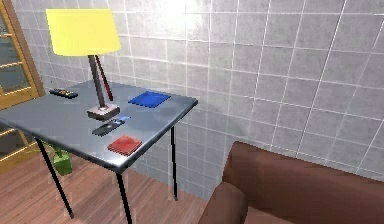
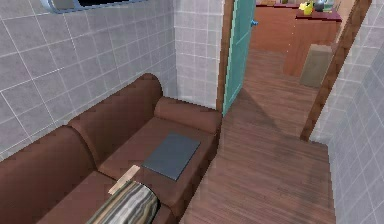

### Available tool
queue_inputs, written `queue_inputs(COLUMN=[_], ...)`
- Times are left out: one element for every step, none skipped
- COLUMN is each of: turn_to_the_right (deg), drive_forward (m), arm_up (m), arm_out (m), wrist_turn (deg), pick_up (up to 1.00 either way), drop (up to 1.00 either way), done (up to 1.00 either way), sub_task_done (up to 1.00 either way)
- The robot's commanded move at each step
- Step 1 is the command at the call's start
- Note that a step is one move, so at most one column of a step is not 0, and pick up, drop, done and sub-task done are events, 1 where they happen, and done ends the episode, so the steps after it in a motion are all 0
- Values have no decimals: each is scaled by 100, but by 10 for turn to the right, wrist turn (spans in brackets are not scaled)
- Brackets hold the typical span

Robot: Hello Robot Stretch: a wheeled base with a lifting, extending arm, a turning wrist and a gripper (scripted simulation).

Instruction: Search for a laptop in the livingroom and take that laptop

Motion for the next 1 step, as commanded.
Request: queue_inputs(turn_to_the_right=[0], drive_forward=[0], arm_up=[44], arm_out=[0], wrist_turn=[0], pick_up=[0], drop=[0], done=[0], sub_task_done=[0])
